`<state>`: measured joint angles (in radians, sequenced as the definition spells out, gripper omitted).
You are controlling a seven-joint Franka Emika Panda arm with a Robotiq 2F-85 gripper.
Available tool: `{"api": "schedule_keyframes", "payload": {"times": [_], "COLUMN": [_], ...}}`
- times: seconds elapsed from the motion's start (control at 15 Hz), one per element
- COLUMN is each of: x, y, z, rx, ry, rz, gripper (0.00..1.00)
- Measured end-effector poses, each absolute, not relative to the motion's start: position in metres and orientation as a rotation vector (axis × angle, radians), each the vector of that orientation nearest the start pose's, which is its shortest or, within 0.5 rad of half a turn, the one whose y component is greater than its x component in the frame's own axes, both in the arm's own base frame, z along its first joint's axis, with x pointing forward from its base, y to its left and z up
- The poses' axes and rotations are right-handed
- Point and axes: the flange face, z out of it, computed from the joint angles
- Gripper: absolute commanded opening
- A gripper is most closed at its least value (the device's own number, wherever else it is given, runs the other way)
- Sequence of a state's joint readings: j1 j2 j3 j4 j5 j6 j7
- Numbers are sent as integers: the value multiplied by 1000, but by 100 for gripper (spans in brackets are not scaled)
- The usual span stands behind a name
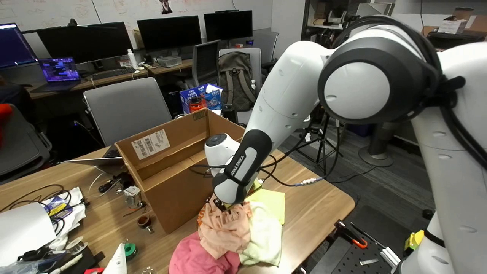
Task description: Put the peach shirt, the green and yellow towels and the pink shirt in the box respectively
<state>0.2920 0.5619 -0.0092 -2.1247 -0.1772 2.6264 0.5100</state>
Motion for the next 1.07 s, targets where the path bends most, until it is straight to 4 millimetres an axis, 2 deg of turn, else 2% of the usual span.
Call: {"api": "schedule_keyframes", "payload": {"times": [0.27,0.4,0.8,1.07], "x": [543,544,541,531], "y": [167,169,168,164], "z": [143,148,172,205], "rx": [-3250,-3254,-3283,-3327], "ry": [100,101,169,215], "rz": [11,-9,-57,-86], "gripper": [0,3,4,4]}}
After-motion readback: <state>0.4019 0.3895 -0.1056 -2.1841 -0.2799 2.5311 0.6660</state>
